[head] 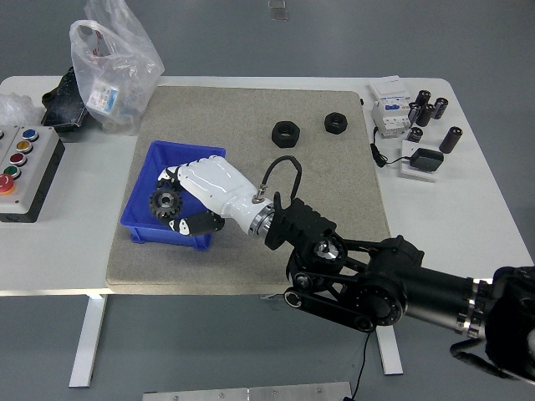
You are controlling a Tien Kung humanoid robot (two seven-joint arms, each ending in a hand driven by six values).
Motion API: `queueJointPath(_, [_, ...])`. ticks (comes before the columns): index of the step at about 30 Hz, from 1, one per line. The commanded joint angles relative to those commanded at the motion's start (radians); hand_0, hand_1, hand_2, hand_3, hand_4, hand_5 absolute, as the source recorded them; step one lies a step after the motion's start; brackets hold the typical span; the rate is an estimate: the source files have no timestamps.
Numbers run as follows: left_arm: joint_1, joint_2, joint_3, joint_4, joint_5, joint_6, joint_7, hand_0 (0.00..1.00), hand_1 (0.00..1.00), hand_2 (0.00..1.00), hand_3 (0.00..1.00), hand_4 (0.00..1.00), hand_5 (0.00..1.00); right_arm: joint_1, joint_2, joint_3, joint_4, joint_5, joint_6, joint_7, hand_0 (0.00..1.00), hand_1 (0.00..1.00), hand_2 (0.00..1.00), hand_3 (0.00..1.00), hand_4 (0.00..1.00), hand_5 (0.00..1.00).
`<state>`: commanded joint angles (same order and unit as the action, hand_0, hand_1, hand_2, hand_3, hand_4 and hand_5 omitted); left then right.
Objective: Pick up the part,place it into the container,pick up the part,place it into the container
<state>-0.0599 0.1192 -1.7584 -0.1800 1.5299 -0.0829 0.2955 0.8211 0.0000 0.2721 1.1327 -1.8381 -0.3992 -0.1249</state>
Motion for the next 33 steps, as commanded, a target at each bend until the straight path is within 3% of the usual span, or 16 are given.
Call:
queueJointPath(4, [-0.002, 0.0, 0.006, 0.0, -0.005, 0.0, 0.0, 0.661, 0.545, 0.561, 0.708, 0.619, 0.233, -0.003, 0.0, 0.009, -0.011, 0.011, 0.001, -0.001, 0.389, 0.564, 0.599, 0.62, 0.47, 0.052])
queueJointPath(5, [-0.002, 0.0, 0.007, 0.0, -0.005, 0.0, 0.0, 0.661, 0.545, 0.562, 0.709, 0.621, 0.235, -0.004, 0.0, 0.011, -0.013, 0.012, 0.004, -0.003, 0.384, 0.606, 0.659, 0.66, 0.428, 0.137])
queueJointPath(10, [-0.001, 0.001, 0.011, 0.0, -0.008, 0.0, 0.0, 0.661, 0.545, 0.562, 0.709, 0.621, 0.235, -0.007, 0.0, 0.017, -0.027, 0.006, 0.034, -0.019, 0.384, 0.606, 0.659, 0.66, 0.428, 0.137])
queueJointPath(11, [-0.001, 0.001, 0.011, 0.0, -0.008, 0.0, 0.0, 0.661, 0.545, 0.562, 0.709, 0.622, 0.237, -0.007, 0.0, 0.019, -0.029, 0.004, 0.038, -0.021, 0.405, 0.672, 0.757, 0.708, 0.498, 0.148])
queueJointPath(22, [0.001, 0.003, 0.014, 0.0, -0.012, -0.001, 0.001, 0.661, 0.545, 0.562, 0.709, 0.622, 0.238, -0.009, 0.0, 0.024, -0.034, -0.018, 0.063, -0.037, 0.411, 0.685, 0.782, 0.736, 0.544, 0.168])
queueJointPath(23, [0.001, 0.003, 0.015, 0.0, -0.013, 0.0, 0.001, 0.661, 0.545, 0.562, 0.708, 0.622, 0.238, -0.009, 0.0, 0.025, -0.033, -0.02, 0.064, -0.038, 0.413, 0.692, 0.798, 0.778, 0.593, 0.167])
queueJointPath(33, [0.003, 0.005, 0.021, 0.0, -0.017, 0.0, 0.001, 0.661, 0.546, 0.562, 0.707, 0.622, 0.237, -0.016, 0.0, 0.052, -0.026, -0.043, 0.038, -0.07, 0.408, 0.686, 0.789, 0.774, 0.599, 0.179])
